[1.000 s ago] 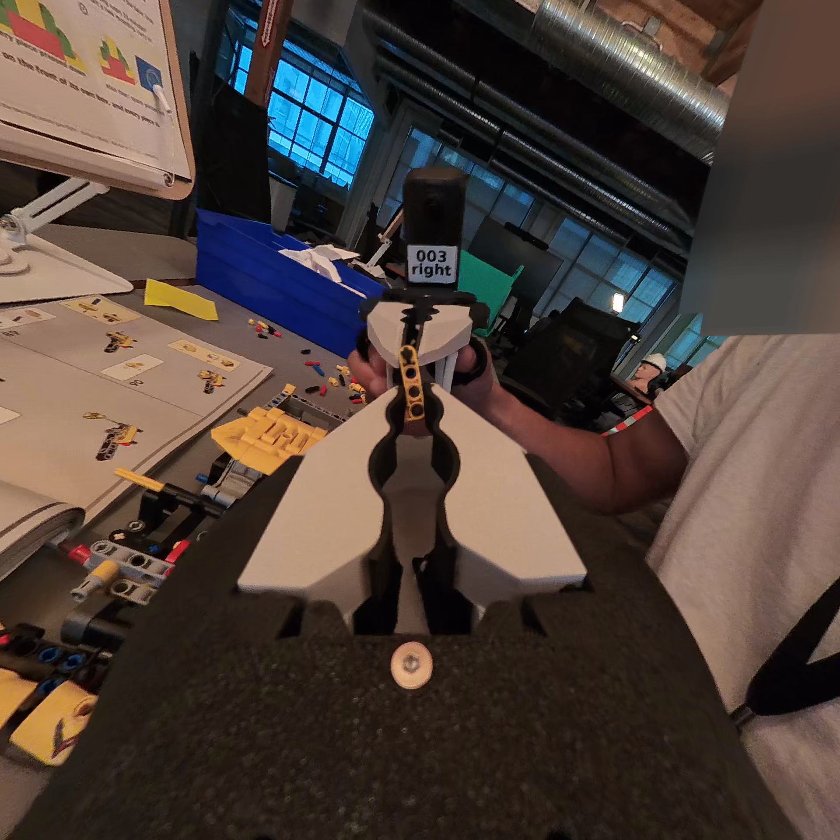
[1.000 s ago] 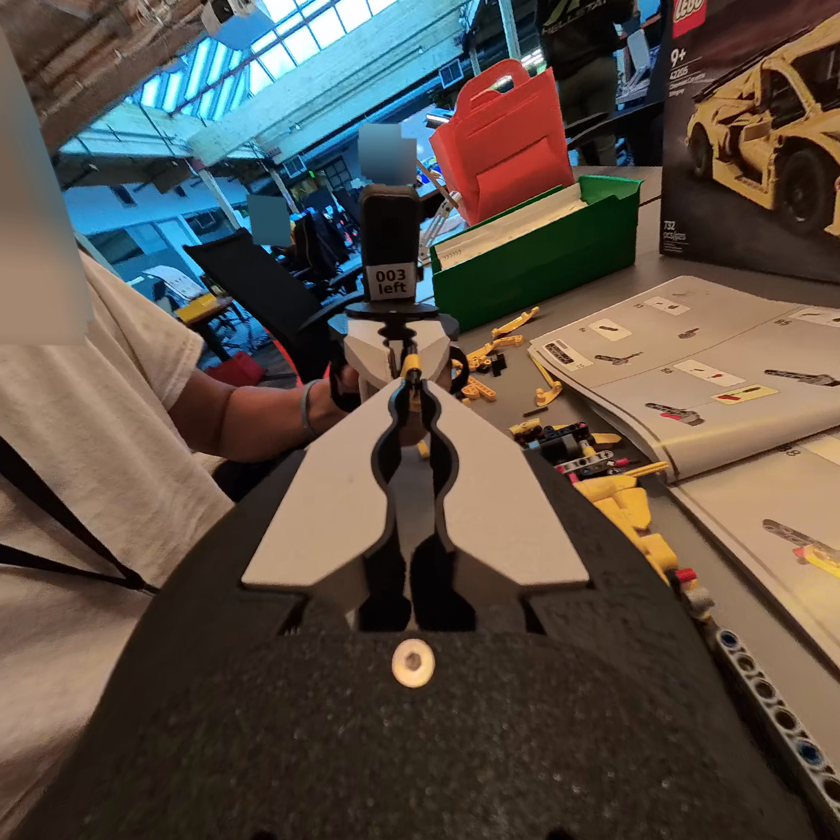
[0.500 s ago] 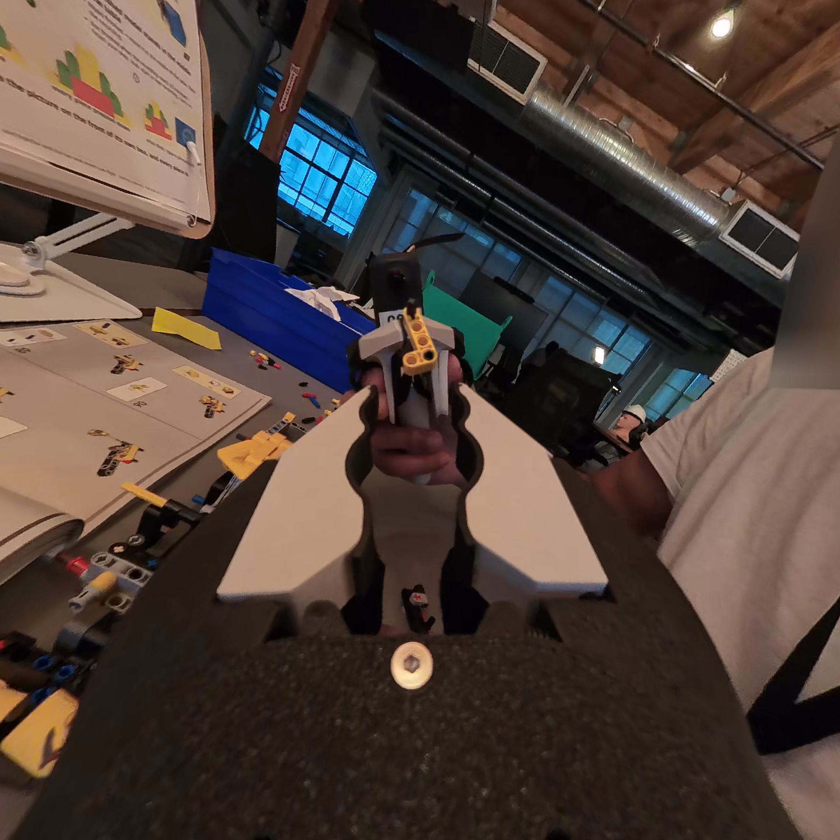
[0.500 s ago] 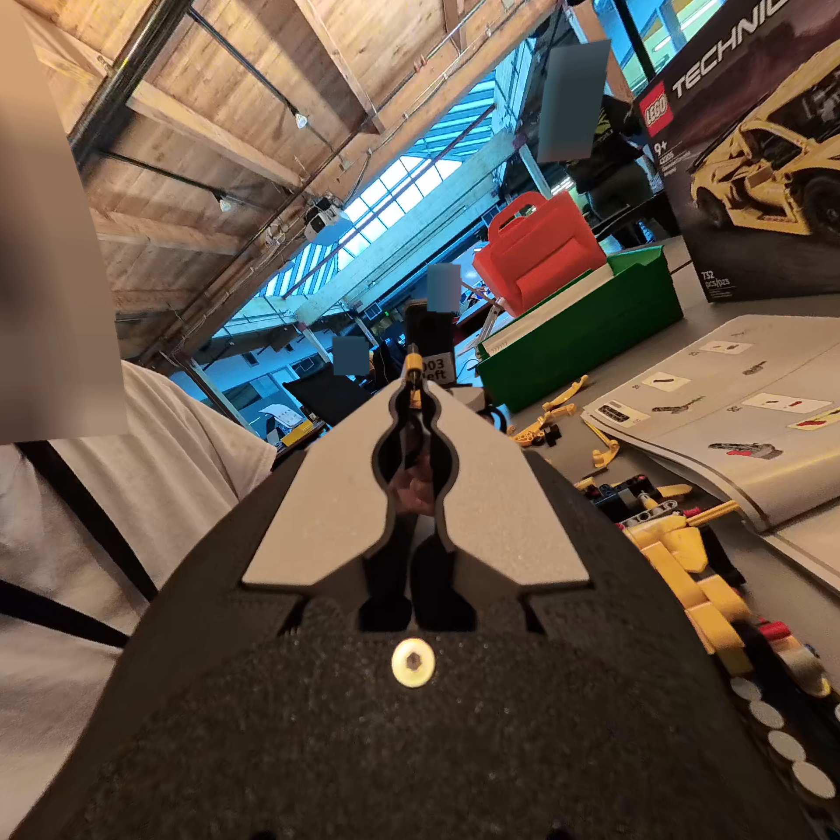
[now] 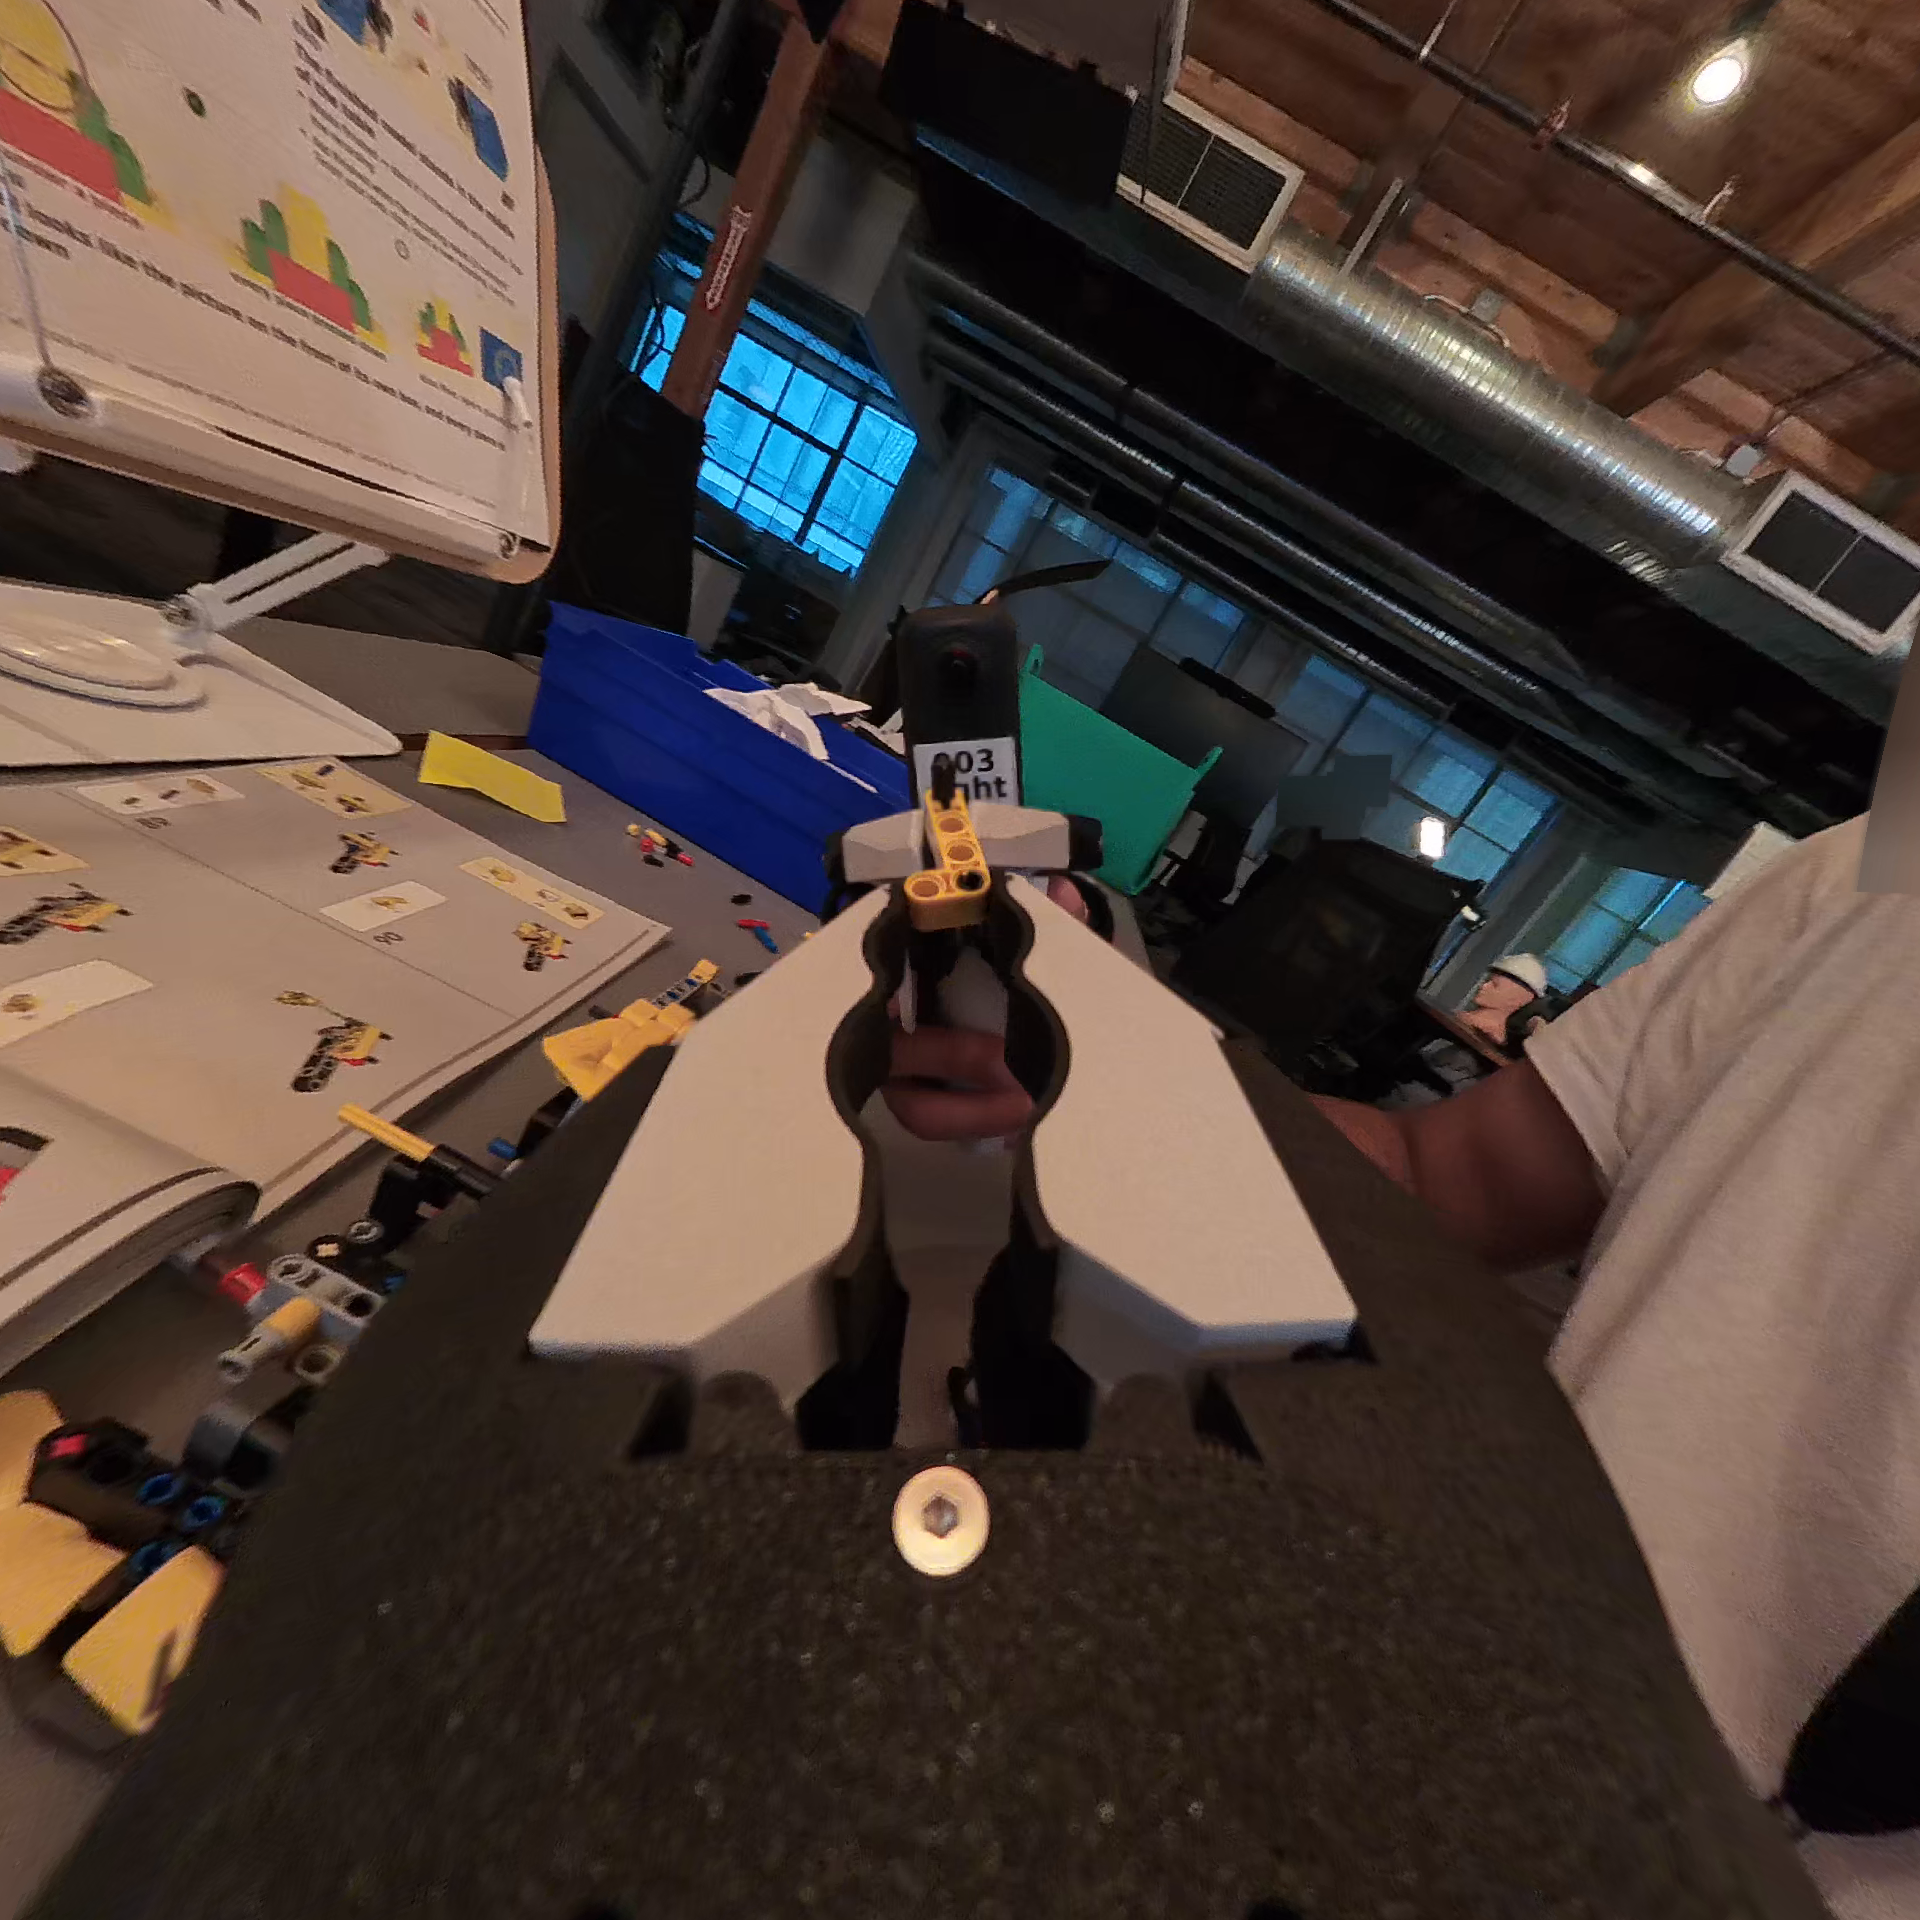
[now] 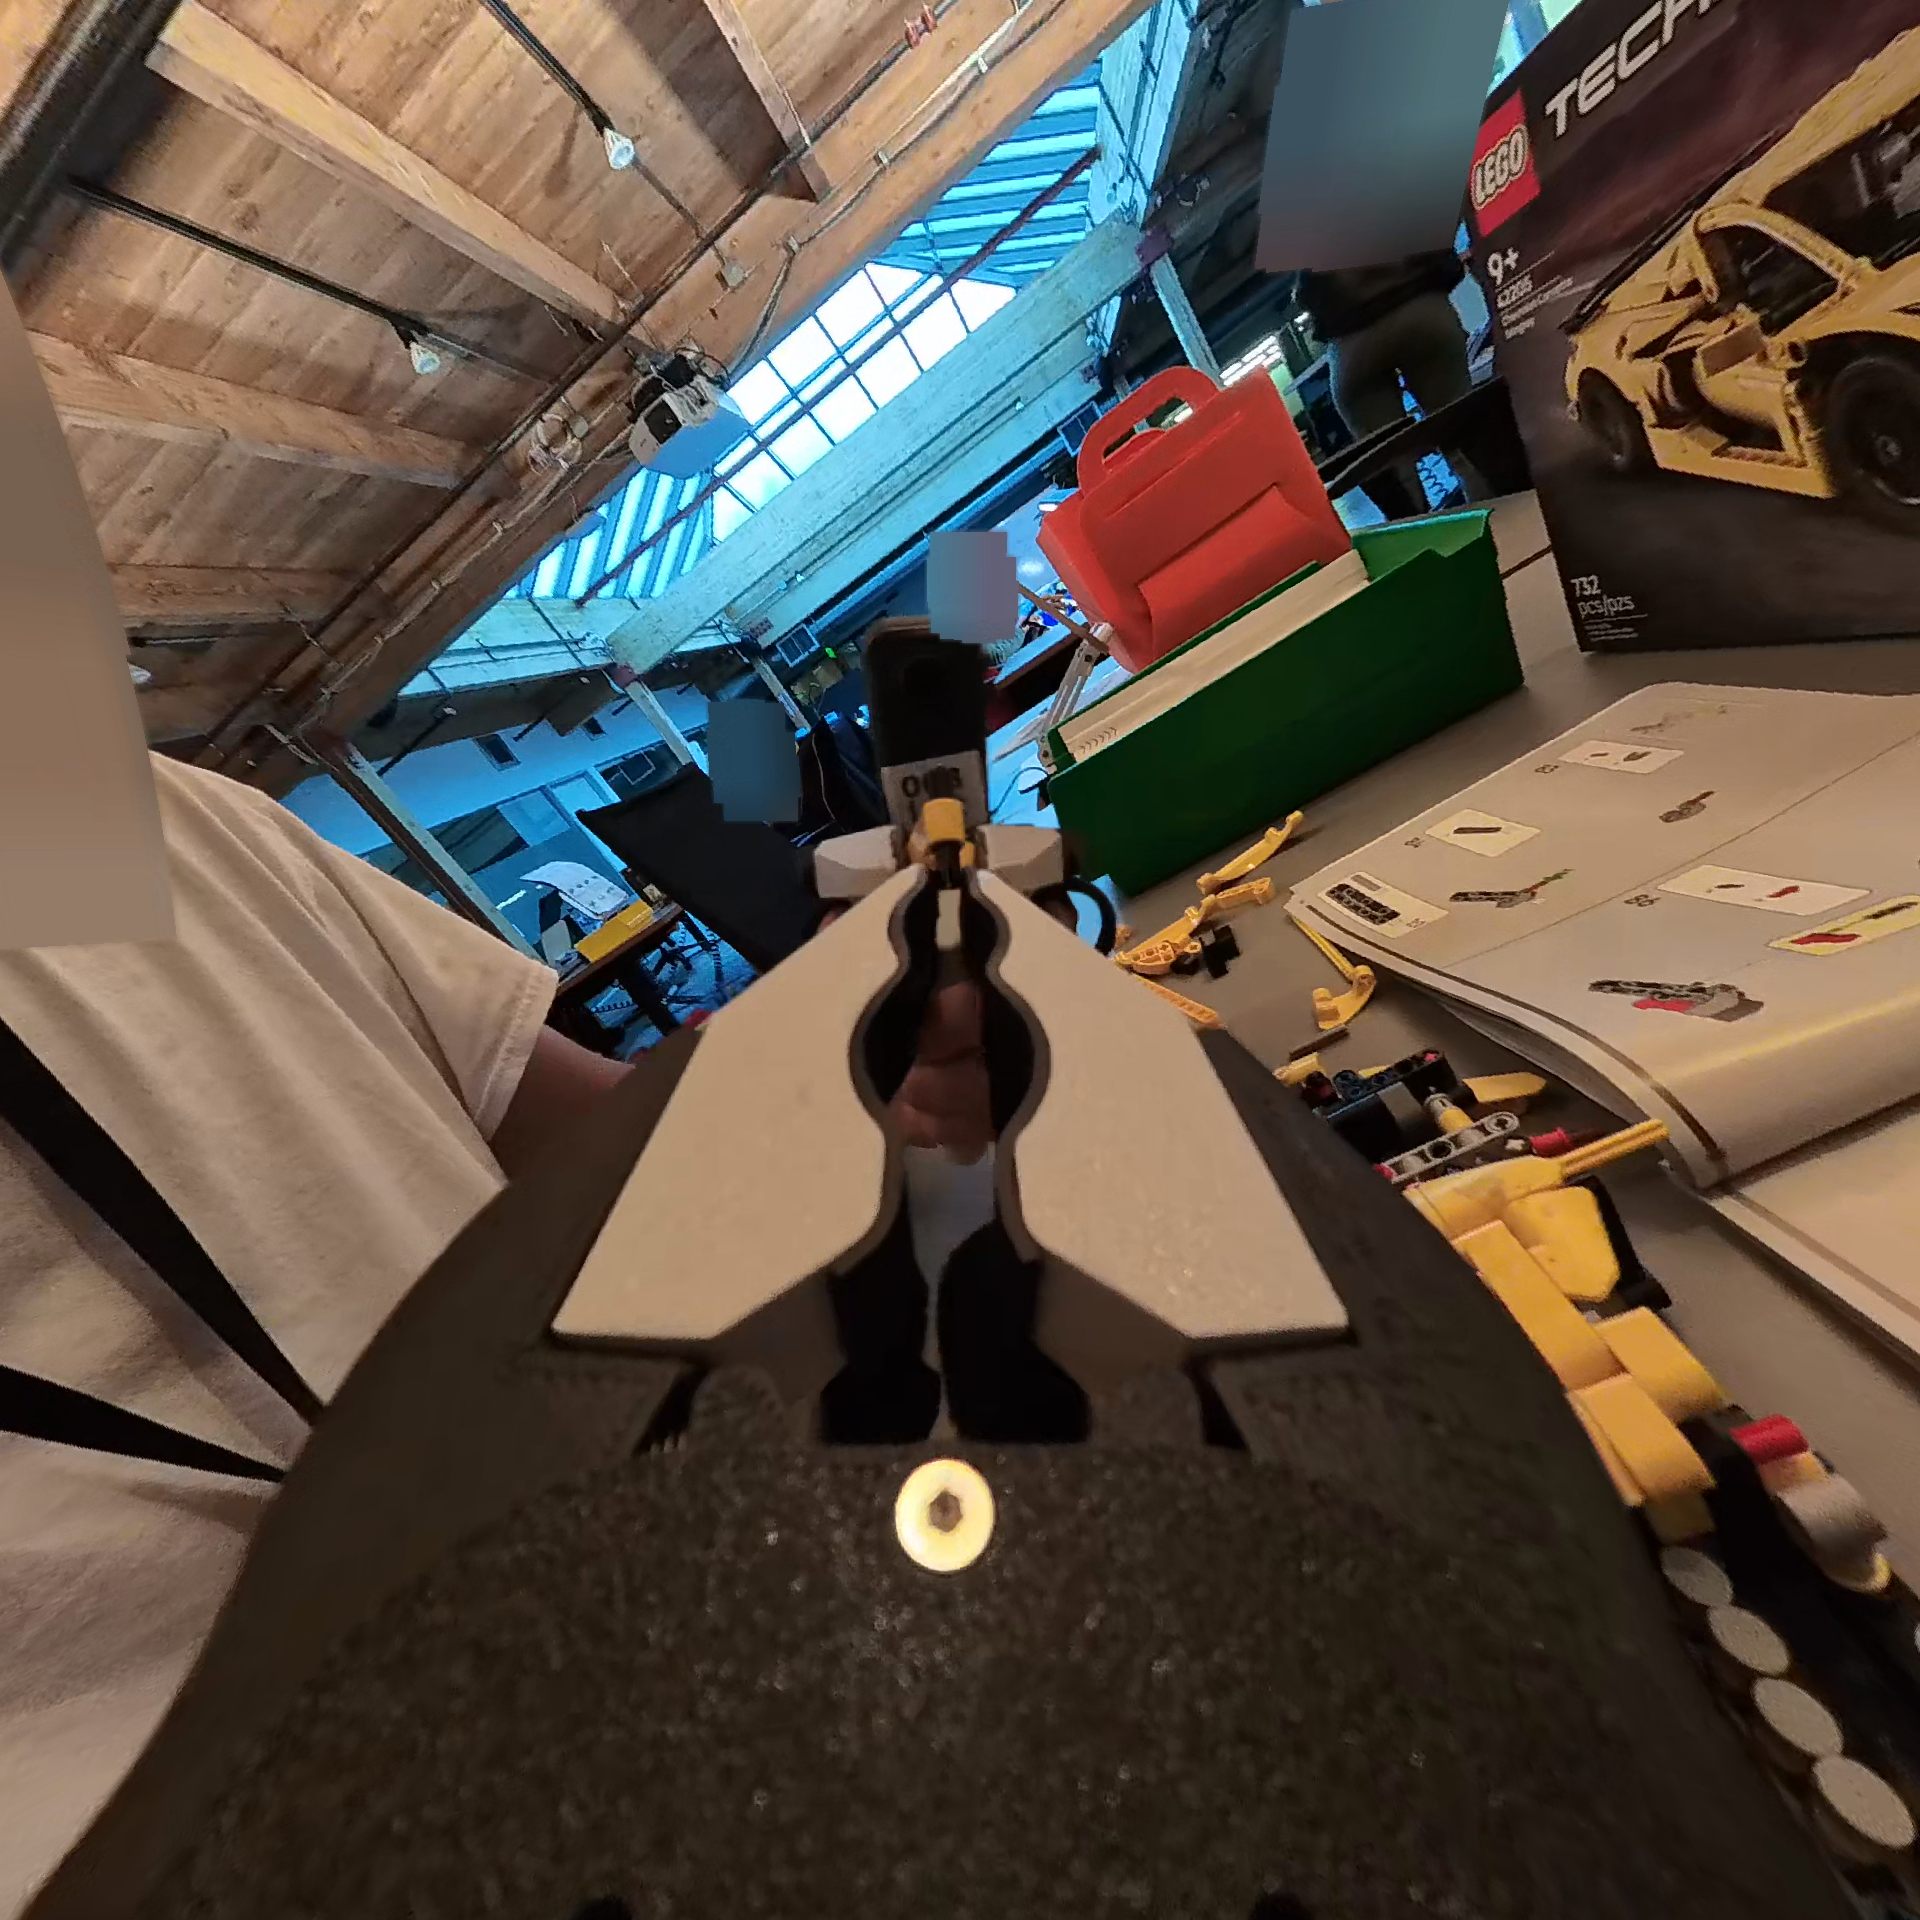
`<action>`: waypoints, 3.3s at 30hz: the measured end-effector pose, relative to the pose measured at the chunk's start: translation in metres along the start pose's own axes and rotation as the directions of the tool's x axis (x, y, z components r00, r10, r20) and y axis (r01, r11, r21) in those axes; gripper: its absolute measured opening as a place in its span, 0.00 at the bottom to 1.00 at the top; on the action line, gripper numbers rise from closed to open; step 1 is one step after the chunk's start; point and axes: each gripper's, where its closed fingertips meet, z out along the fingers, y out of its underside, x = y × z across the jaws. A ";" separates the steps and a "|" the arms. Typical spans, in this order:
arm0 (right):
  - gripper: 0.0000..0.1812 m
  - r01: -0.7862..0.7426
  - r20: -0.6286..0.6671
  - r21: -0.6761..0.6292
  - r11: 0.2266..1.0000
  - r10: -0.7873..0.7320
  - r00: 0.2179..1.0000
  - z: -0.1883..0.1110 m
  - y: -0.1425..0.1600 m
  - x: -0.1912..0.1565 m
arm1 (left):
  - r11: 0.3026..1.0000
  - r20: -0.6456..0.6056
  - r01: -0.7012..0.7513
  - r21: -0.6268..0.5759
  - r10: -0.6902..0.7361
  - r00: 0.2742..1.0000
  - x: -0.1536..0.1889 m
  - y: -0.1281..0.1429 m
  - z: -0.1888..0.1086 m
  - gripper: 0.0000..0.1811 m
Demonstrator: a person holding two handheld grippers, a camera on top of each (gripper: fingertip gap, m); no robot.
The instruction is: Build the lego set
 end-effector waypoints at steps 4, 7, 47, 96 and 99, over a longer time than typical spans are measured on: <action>0.10 0.044 -0.053 -0.027 0.999 -0.045 0.998 -0.005 -0.001 0.006 | 0.995 0.089 -0.101 -0.021 0.102 0.991 -0.007 -0.001 -0.004 0.08; 0.14 0.133 -0.179 -0.004 0.991 -0.131 0.975 -0.027 -0.022 0.018 | 0.983 0.188 -0.172 -0.065 0.182 0.965 -0.019 -0.001 -0.008 0.08; 0.16 0.179 0.007 -0.777 0.603 -0.276 0.961 -0.085 0.108 -0.006 | 0.760 -0.092 -0.173 -0.627 0.148 0.985 0.004 0.117 -0.009 0.08; 0.08 0.389 0.165 -0.852 0.350 -0.526 0.834 -0.054 0.139 0.007 | 0.484 -0.121 -0.367 -0.794 0.467 0.876 0.007 0.175 -0.031 0.08; 0.08 0.366 0.152 -0.875 0.316 -0.539 0.828 -0.059 0.142 0.014 | 0.489 -0.124 -0.370 -0.790 0.465 0.877 0.010 0.172 -0.034 0.08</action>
